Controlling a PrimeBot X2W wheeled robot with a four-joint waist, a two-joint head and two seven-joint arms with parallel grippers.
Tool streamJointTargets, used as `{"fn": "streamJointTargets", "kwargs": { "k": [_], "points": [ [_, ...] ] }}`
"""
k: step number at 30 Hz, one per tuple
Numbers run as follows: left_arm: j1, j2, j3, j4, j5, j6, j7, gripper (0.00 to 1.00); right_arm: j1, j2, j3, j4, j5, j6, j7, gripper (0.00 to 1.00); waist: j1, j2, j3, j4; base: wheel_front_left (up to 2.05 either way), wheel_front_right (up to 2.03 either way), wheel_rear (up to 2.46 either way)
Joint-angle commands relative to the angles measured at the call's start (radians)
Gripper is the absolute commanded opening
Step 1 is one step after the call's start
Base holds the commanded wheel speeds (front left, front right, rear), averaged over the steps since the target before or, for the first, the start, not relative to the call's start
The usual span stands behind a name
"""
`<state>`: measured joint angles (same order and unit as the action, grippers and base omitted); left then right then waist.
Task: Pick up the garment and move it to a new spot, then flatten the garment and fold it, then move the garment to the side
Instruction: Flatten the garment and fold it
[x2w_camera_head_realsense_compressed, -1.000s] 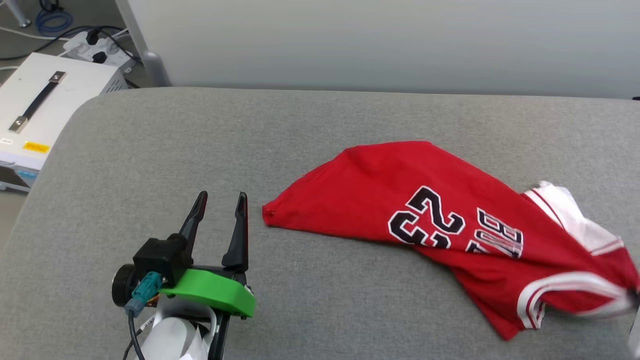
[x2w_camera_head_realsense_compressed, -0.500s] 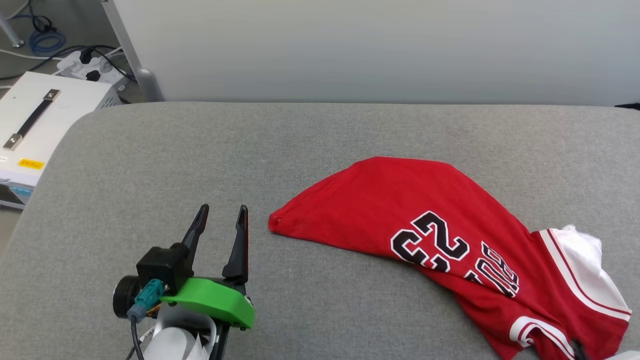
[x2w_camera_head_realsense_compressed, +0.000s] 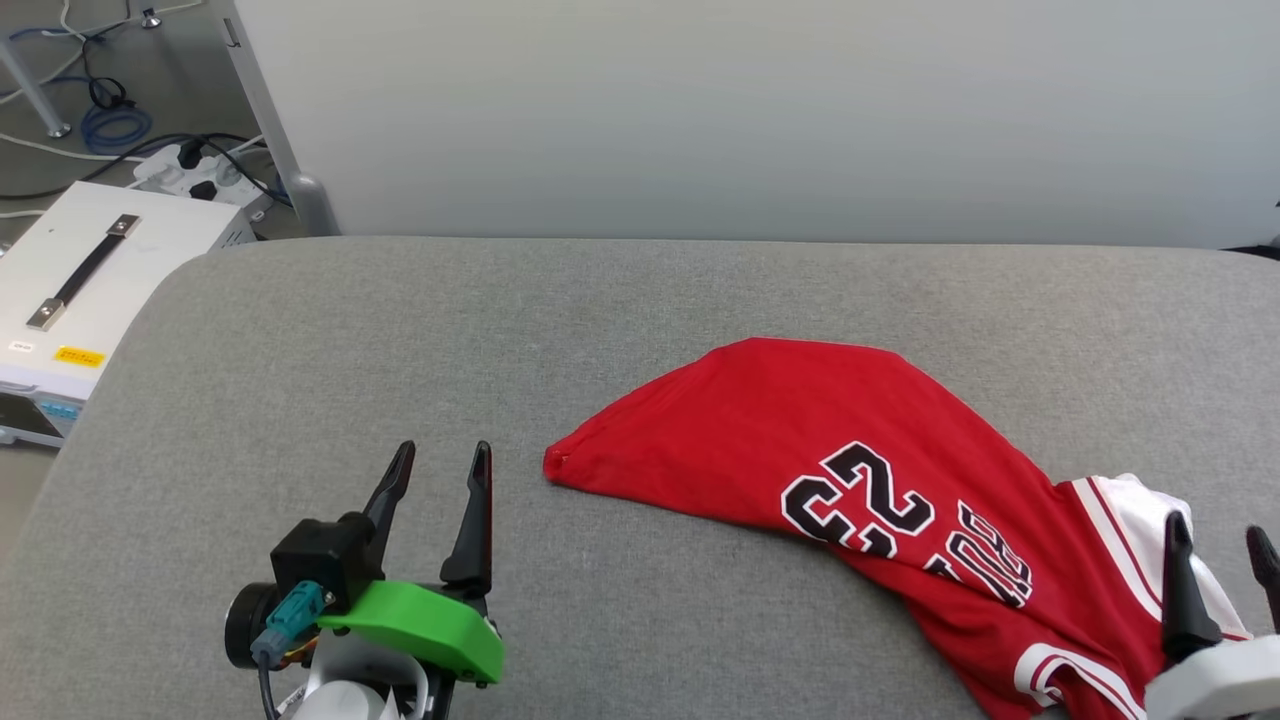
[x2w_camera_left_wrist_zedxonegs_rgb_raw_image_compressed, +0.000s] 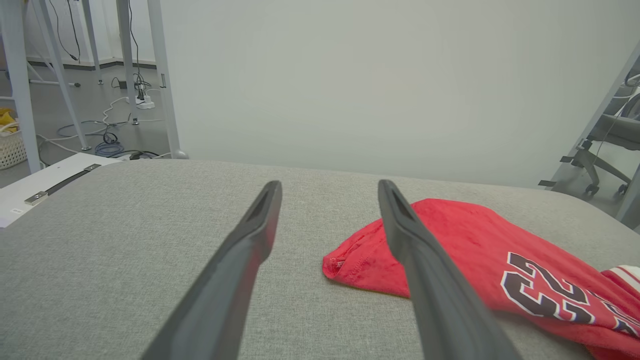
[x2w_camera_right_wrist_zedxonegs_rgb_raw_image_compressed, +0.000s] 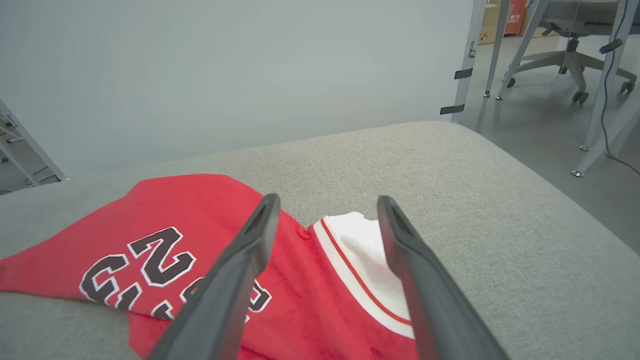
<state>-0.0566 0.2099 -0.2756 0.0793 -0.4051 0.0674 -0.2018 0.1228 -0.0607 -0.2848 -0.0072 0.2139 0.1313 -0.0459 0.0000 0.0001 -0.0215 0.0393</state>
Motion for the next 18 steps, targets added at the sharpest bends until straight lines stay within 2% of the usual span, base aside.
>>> {"fn": "streamJointTargets", "kwargs": {
  "k": [1, 10, 18],
  "points": [
    [0.018, 0.007, 0.003, -0.002, -0.002, 0.007, 0.002, 1.00, 0.003, 0.005, 0.019, -0.024, -0.011, -0.001, -0.009, 1.00, 0.0000, -0.0001, -0.005, -0.001, 0.00, 0.00, 0.00],
    [0.022, 0.014, 0.004, 0.005, -0.010, 0.018, 0.017, 1.00, 0.072, 0.010, 0.144, -0.197, -0.061, -0.001, 0.017, 1.00, 0.0000, -0.0001, -0.012, -0.005, 0.00, 0.00, 0.00],
    [-0.026, 0.033, -0.025, 0.017, 0.011, 0.017, 0.078, 1.00, 0.096, 0.010, 0.198, -0.307, -0.079, -0.001, 0.063, 1.00, 0.0000, -0.0001, 0.036, -0.040, 0.00, 0.00, 0.00]
  ]
}}
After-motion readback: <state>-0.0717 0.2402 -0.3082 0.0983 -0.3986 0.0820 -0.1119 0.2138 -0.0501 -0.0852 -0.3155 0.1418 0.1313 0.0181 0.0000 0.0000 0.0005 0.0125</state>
